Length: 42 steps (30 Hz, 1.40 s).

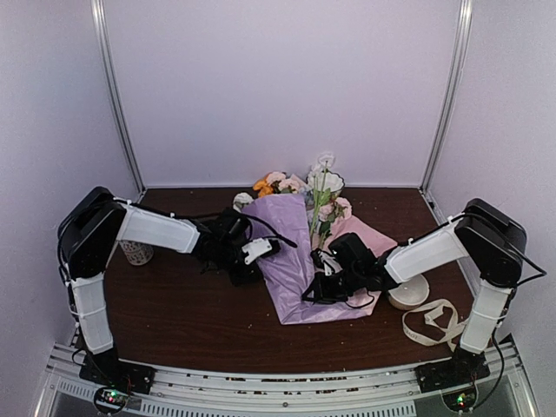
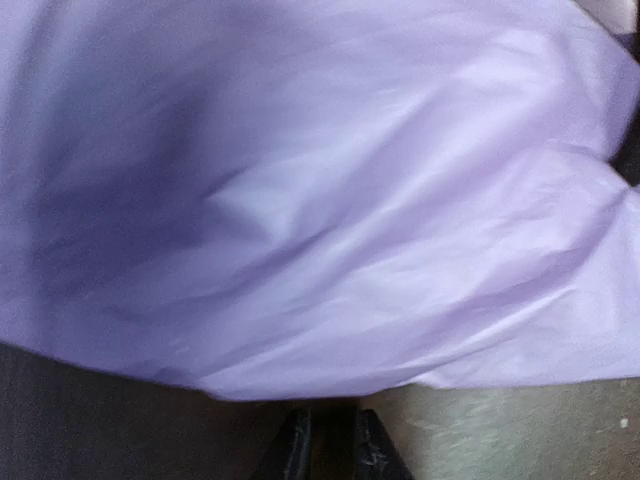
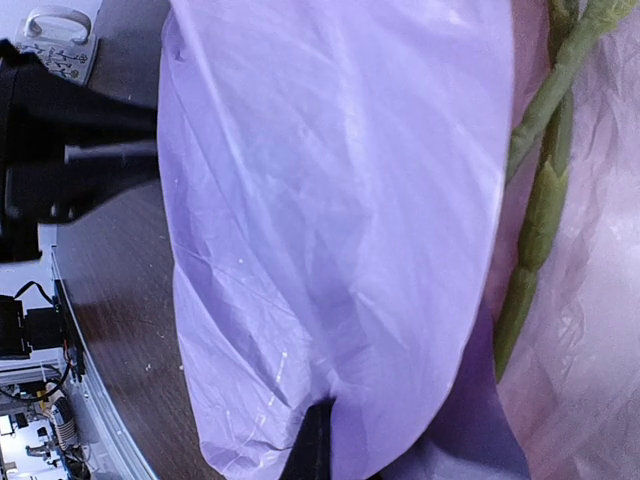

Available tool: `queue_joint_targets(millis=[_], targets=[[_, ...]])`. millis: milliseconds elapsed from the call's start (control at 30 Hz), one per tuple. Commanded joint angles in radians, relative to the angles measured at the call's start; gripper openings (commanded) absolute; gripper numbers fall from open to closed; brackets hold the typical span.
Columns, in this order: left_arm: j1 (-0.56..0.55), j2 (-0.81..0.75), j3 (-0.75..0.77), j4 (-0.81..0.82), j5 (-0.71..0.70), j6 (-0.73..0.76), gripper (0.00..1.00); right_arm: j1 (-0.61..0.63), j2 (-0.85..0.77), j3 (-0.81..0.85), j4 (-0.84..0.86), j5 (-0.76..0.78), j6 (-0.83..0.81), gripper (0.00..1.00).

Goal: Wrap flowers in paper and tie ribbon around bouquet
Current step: Press the fold line on the 2/3-folded wrapping paper.

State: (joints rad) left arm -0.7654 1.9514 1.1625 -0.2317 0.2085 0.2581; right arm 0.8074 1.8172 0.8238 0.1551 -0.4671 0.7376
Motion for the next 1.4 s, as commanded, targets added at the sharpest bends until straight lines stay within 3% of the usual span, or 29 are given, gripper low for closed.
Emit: queue_joint_targets(millis=[0,133,500,667,800,967,1367], targets=[[0.098,0.010,0.001,0.056,-0.094,-0.122,0.19,0.005,-0.003,-0.039,-0.108,-0.006,-0.023,0.00],[0.132,-0.023,-0.004,0.085,-0.103,-0.136,0.19,0.005,-0.013,-0.032,-0.128,0.002,-0.033,0.00],[0.069,-0.027,0.146,0.122,0.140,-0.083,0.28,0.006,-0.029,-0.017,-0.139,0.002,-0.025,0.00],[0.046,0.051,0.231,-0.013,0.233,-0.007,0.25,0.006,-0.045,-0.025,-0.141,0.007,-0.015,0.00],[0.044,0.057,0.169,-0.032,0.295,0.018,0.23,0.006,-0.058,-0.026,-0.155,0.015,-0.014,0.00],[0.043,0.074,0.126,-0.030,0.206,0.002,0.22,0.006,-0.058,-0.028,-0.158,0.015,-0.011,0.00],[0.078,0.080,0.083,-0.075,-0.161,-0.090,0.18,0.006,-0.069,-0.030,-0.171,0.018,-0.021,0.00]])
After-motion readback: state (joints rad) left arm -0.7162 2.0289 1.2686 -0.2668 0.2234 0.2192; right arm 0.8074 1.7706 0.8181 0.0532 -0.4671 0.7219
